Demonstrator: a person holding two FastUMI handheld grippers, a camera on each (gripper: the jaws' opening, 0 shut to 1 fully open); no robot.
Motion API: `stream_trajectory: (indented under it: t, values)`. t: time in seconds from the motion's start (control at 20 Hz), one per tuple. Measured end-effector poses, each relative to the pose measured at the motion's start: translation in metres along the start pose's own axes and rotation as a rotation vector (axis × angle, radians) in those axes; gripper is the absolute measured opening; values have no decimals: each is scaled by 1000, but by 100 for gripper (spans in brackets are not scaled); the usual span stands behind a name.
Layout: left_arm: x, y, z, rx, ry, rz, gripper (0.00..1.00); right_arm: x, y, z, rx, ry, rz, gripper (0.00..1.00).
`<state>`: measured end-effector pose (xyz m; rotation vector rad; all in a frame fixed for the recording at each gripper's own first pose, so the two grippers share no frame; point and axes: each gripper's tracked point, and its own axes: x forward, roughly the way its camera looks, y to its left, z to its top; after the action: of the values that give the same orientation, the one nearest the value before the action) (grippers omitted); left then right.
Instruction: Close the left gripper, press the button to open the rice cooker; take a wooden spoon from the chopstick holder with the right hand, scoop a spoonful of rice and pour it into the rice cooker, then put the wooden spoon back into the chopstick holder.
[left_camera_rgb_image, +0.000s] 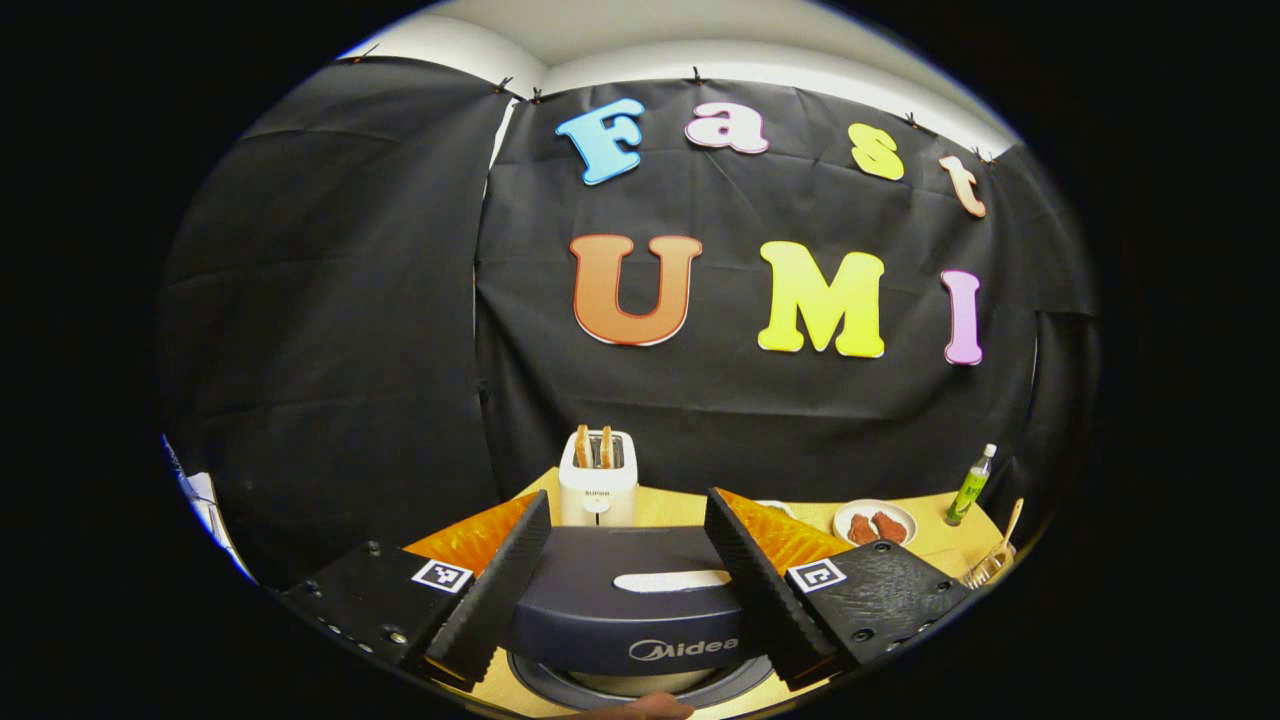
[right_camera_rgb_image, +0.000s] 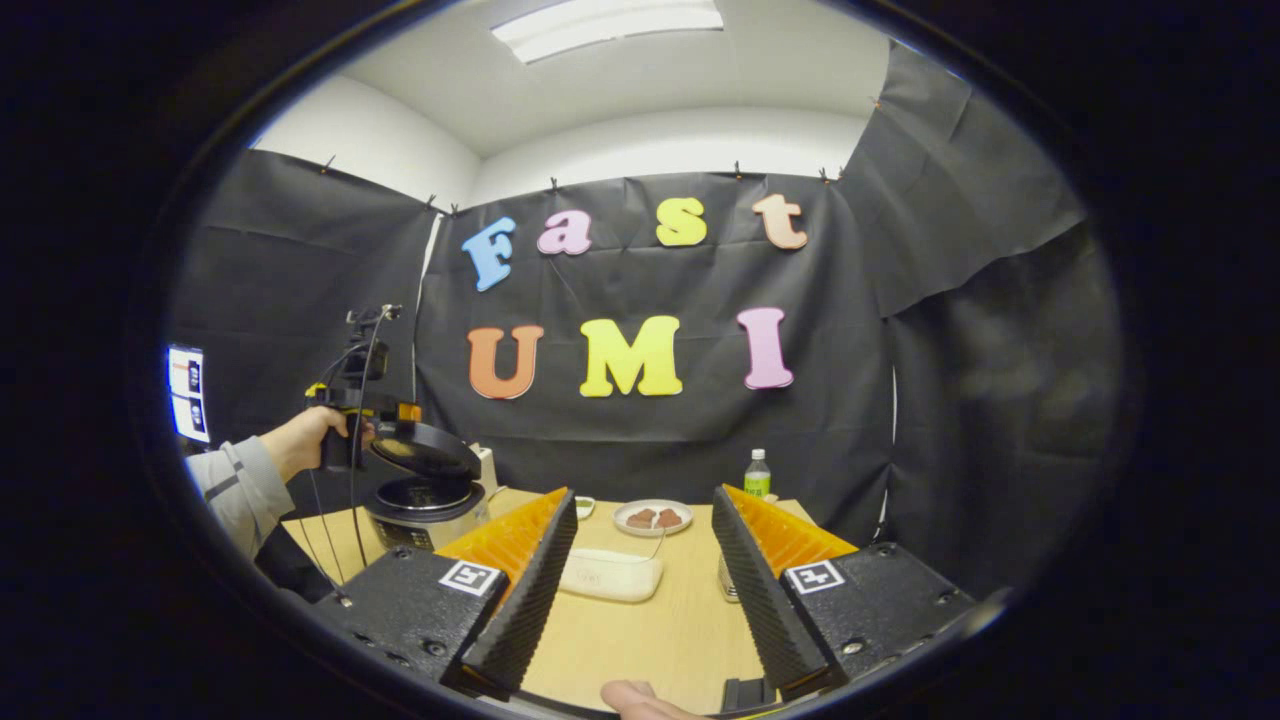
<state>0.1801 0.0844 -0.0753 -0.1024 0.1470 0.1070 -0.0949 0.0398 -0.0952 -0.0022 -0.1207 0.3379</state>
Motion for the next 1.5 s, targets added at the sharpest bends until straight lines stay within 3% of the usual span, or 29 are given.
stream_trajectory:
  t: [0.25, 0.3, 0.75, 1.1, 1.5]
  values:
    - [-11, -7, -53, 29, 67, -12, 100, -12, 7, -1, 0, 7, 11, 89]
    - [-14, -7, -62, 30, 76, -13, 96, -15, 8, -2, 1, 14, 20, 89]
    - [-21, -6, -104, 44, 75, 1, 97, -21, 6, -6, 13, 38, 28, 89]
    - [-17, -6, -105, 8, 98, 26, 98, -19, 1, -9, 19, 52, 23, 89]
    - [-16, -6, -107, 18, -3, 25, 99, -18, 2, -16, 35, 71, 30, 89]
